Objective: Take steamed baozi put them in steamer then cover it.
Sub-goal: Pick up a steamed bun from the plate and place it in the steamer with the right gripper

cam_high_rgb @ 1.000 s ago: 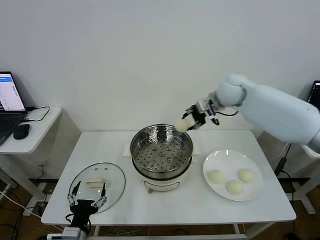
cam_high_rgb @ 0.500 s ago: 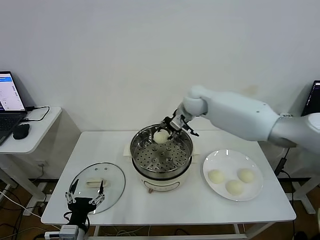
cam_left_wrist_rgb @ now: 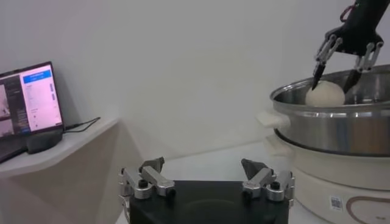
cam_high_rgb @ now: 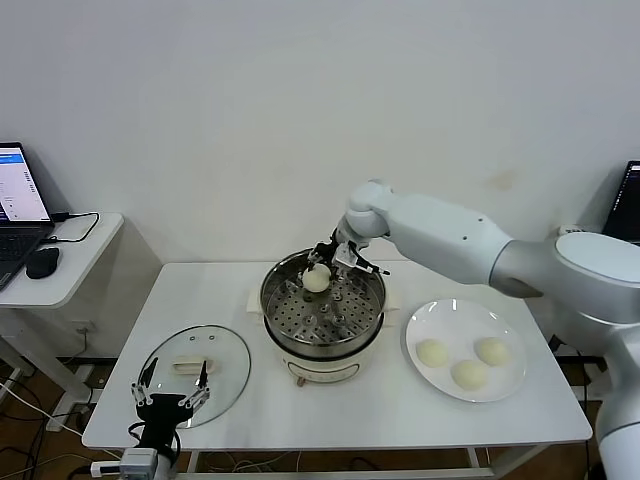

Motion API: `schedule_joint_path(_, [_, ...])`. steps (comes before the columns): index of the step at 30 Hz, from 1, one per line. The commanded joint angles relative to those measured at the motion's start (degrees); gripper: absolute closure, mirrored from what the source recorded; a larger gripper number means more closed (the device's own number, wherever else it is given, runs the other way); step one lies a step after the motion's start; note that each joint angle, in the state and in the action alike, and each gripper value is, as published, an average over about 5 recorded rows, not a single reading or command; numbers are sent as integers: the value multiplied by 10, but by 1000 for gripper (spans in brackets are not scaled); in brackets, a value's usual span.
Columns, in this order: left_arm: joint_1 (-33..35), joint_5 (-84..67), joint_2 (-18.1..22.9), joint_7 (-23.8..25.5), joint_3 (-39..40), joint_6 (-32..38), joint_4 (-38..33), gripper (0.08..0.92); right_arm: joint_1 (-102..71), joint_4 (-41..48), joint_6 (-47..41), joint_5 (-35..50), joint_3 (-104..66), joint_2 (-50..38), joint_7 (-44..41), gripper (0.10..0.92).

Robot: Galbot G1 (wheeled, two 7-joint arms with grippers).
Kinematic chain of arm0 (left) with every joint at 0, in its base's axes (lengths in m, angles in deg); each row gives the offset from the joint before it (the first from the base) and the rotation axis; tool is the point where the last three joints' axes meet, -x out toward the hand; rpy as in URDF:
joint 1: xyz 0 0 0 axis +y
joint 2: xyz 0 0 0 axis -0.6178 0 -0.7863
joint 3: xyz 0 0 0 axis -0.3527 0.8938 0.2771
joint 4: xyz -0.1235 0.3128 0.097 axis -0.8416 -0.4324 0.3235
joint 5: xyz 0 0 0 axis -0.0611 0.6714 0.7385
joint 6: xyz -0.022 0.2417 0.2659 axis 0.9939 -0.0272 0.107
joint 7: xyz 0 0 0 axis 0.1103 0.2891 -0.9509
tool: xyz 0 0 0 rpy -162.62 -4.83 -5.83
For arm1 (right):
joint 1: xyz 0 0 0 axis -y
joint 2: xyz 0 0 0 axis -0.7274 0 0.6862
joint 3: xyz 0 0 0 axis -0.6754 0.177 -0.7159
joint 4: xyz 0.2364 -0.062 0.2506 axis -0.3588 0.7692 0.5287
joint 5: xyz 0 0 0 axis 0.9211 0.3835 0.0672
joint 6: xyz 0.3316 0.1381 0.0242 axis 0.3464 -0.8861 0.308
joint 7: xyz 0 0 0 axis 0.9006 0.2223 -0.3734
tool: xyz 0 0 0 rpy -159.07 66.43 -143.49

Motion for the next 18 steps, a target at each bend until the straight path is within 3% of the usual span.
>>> schedule_joint_path(1, [0,-1,0,-1,0,0,-2,177,-7,24,26,-49,-1,14,6,413])
schedule_joint_path(8, [6,-5,1,-4,-5,1,-15,177,-8,27,30,-50,-12,7,15,236])
schedule_joint_path(12, [7,-5,2,-4,-5,0,-17,177,24,-17,-12,50,4,-16,-6,205])
schedule_joint_path(15, [7,-5,3,-4,-5,0,-21,177,73,-89,-119,186,29,-55,-52,203])
schedule_joint_path(18, [8,-5,3,-3,-5,-1,-24,177,127,-181,-295,284,49,-110,-105,202])
